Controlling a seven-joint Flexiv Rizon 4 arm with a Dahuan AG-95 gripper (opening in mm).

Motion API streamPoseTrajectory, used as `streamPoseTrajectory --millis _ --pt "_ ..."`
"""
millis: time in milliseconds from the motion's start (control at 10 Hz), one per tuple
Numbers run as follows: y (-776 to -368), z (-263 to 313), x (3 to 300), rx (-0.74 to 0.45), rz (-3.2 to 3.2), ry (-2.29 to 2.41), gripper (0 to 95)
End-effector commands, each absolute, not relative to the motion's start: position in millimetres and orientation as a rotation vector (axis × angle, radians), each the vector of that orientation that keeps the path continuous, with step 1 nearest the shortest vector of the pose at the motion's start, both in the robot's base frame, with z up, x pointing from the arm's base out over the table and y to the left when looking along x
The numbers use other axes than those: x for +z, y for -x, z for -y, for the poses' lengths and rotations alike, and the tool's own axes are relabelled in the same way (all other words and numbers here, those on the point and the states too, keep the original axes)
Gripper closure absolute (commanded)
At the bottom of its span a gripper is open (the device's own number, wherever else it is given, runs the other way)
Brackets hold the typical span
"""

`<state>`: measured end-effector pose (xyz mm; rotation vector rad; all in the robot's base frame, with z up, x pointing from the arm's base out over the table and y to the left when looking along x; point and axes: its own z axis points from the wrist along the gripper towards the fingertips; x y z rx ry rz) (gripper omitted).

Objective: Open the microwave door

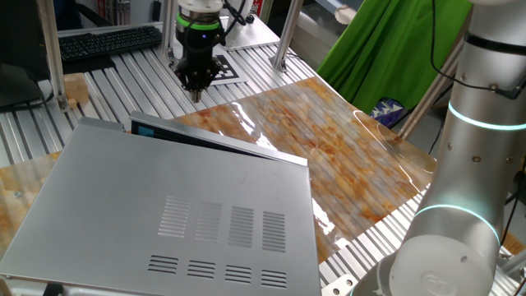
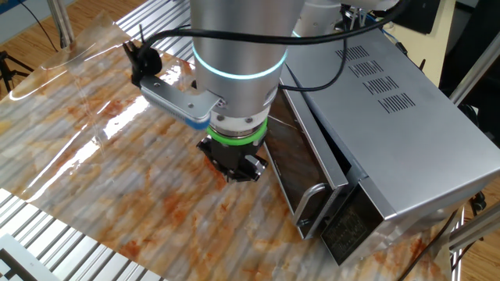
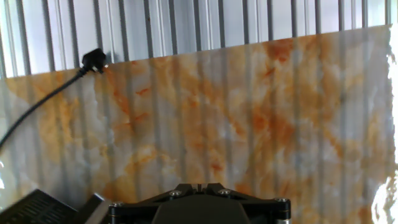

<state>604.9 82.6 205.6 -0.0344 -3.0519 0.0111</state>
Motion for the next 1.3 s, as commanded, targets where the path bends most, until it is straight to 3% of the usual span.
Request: streamPoseTrajectory --millis 100,1300 --pt "-603.5 -82.8 205.2 -0.014 3.052 0.065 95.0" --pt "-603.5 -82.8 205.2 0.018 3.028 0.351 95.0"
